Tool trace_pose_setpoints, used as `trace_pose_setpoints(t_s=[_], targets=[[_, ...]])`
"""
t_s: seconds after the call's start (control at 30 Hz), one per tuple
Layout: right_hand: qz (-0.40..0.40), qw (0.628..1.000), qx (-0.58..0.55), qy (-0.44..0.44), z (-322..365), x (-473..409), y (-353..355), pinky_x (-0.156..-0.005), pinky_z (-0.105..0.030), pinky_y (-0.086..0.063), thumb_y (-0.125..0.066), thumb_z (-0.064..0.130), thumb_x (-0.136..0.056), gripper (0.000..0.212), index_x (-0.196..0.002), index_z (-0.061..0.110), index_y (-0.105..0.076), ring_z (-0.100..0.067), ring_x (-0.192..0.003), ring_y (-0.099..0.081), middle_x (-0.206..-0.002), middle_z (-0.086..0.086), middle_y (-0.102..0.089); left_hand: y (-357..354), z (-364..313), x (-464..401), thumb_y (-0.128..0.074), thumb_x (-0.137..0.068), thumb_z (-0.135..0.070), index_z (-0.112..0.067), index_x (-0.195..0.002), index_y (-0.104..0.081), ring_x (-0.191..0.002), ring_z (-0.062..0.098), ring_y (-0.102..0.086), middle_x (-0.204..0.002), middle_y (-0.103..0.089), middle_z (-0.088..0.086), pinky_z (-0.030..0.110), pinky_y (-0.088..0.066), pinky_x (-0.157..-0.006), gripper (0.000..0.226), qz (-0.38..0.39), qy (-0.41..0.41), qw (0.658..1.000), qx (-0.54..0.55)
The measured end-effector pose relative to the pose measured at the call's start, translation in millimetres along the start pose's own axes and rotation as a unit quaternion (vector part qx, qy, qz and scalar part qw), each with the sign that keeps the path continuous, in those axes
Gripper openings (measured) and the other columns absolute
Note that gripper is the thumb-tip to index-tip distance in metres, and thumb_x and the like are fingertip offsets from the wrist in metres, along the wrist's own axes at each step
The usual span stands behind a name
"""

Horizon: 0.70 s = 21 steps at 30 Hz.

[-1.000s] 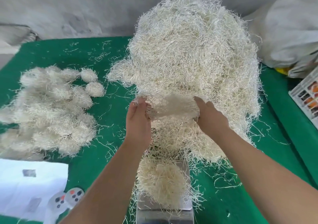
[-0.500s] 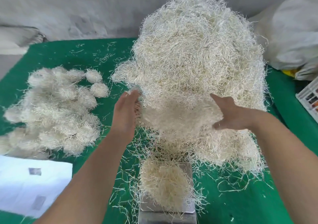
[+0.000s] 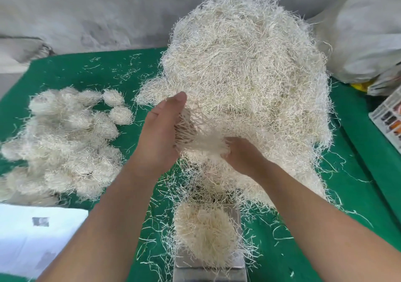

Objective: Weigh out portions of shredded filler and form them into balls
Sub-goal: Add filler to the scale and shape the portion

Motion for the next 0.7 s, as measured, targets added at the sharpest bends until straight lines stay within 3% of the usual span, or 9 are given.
trace_pose_setpoints(t_s=[0.17,0.2,0.3,0.4,0.47,0.53,0.57,0.63,0.7], targets=[[-0.025,0.978,-0.093,-0.187,-77,-8,15,-0.056,-0.024,-0.056,-0.047,0.000,-0.103,0.022,-0.098,0.004,-0.068,-0.014,-0.062,-0.063,-0.076,-0.003,-0.066,46,12,-6,-0.078,-0.079,-0.055,-0.020,-0.088,-0.046,-0.083,0.029,-0.045,-0.091,-0.048,0.007,0.045,-0.042,-0.078,0.048,-0.090,0.055,0.994,0.033],[-0.039,0.947,-0.180,-0.264,-102,-5,16,-0.061,-0.027,-0.056,-0.049,0.001,-0.104,0.018,-0.105,0.000,-0.067,-0.018,-0.068,-0.064,-0.083,-0.006,-0.067,54,14,-6,-0.074,-0.083,-0.054,-0.020,-0.091,-0.047,-0.092,0.031,-0.043,-0.102,-0.046,0.009,0.045,-0.045,-0.086,0.044,-0.106,0.058,0.991,0.056],[-0.085,0.769,-0.476,-0.418,-148,18,9,-0.100,-0.048,-0.052,-0.050,0.017,-0.108,0.039,-0.142,-0.001,-0.052,-0.038,-0.125,-0.060,-0.137,-0.018,-0.061,77,20,-7,-0.064,-0.093,-0.051,-0.021,-0.086,-0.051,-0.103,0.033,-0.052,-0.110,-0.049,0.011,0.056,-0.045,-0.107,0.033,-0.143,0.055,0.983,0.097],[-0.088,0.699,-0.548,-0.451,-169,25,5,-0.103,-0.041,-0.049,-0.056,0.021,-0.106,0.039,-0.142,0.007,-0.055,-0.027,-0.120,-0.060,-0.123,-0.008,-0.062,94,28,-4,-0.064,-0.093,-0.050,-0.021,-0.083,-0.054,-0.090,0.027,-0.062,-0.088,-0.060,0.005,0.051,-0.055,-0.093,0.032,-0.197,0.064,0.975,0.074],[-0.067,0.671,-0.587,-0.448,-168,21,0,-0.096,-0.031,-0.052,-0.056,0.021,-0.106,0.037,-0.142,0.012,-0.057,-0.018,-0.112,-0.059,-0.135,-0.008,-0.060,94,35,-1,-0.065,-0.092,-0.050,-0.023,-0.076,-0.062,-0.081,0.024,-0.064,-0.080,-0.063,0.001,0.049,-0.058,-0.086,0.031,-0.213,0.078,0.973,0.042],[-0.056,0.708,-0.576,-0.406,-161,10,8,-0.091,-0.031,-0.053,-0.063,0.024,-0.103,0.043,-0.144,0.015,-0.053,-0.019,-0.109,-0.056,-0.150,-0.015,-0.051,90,43,5,-0.064,-0.092,-0.050,-0.028,-0.069,-0.069,-0.078,0.022,-0.064,-0.079,-0.064,-0.001,0.047,-0.056,-0.086,0.032,-0.222,0.089,0.971,0.014],[-0.053,0.748,-0.544,-0.376,-157,4,17,-0.092,-0.036,-0.055,-0.072,0.027,-0.097,0.060,-0.150,0.016,-0.045,-0.023,-0.109,-0.056,-0.154,-0.016,-0.047,87,45,7,-0.064,-0.091,-0.049,-0.028,-0.071,-0.070,-0.079,0.021,-0.063,-0.082,-0.065,-0.001,0.045,-0.054,-0.083,0.030,-0.225,0.092,0.970,0.005],[-0.011,0.857,-0.424,-0.293,-138,-6,39,-0.104,-0.051,-0.049,-0.085,0.033,-0.085,0.099,-0.161,0.033,-0.022,-0.034,-0.126,-0.053,-0.165,-0.014,-0.031,85,48,8,-0.061,-0.096,-0.041,-0.026,-0.085,-0.070,-0.082,0.019,-0.064,-0.087,-0.066,-0.002,0.039,-0.053,-0.077,0.021,-0.233,0.074,0.970,-0.003],[0.055,0.914,-0.337,-0.219,-110,-9,58,-0.116,-0.062,-0.033,-0.090,0.039,-0.077,0.117,-0.161,0.045,-0.010,-0.041,-0.148,-0.035,-0.172,-0.007,-0.013,84,43,9,-0.056,-0.102,-0.023,-0.021,-0.094,-0.062,-0.070,0.005,-0.063,-0.075,-0.065,-0.013,0.024,-0.057,-0.063,0.010,-0.231,0.024,0.972,-0.048]])
Point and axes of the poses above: each hand's wrist, its own x-axis away from the middle knuckle, its own y-axis out of the back of the hand, z = x × y, the point moved 9 cm from there along -x, towards the middle knuckle
